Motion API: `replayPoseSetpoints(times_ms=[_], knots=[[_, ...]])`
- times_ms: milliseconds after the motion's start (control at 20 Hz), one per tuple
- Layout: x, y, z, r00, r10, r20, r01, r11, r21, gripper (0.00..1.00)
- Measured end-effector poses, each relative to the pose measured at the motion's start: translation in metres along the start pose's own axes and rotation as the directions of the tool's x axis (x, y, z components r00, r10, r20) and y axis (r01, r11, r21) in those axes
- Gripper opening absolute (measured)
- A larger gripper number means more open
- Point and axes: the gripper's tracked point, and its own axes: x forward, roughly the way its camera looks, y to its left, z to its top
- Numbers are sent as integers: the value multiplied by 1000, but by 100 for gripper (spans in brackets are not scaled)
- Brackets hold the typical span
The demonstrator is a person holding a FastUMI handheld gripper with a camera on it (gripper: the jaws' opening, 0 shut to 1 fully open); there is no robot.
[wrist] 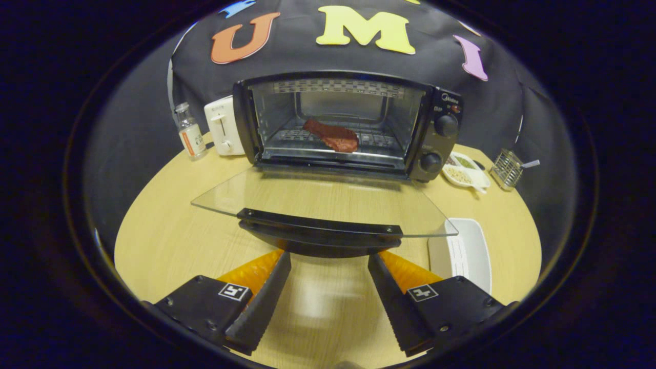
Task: Open the toaster oven, put the food inside, and close the toaster oven door.
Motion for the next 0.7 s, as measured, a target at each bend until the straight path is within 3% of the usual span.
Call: replayPoseSetpoints(times_ms=[700], knots=[[-13, -8, 129, 986, 21, 163, -34, 996, 79, 97]])
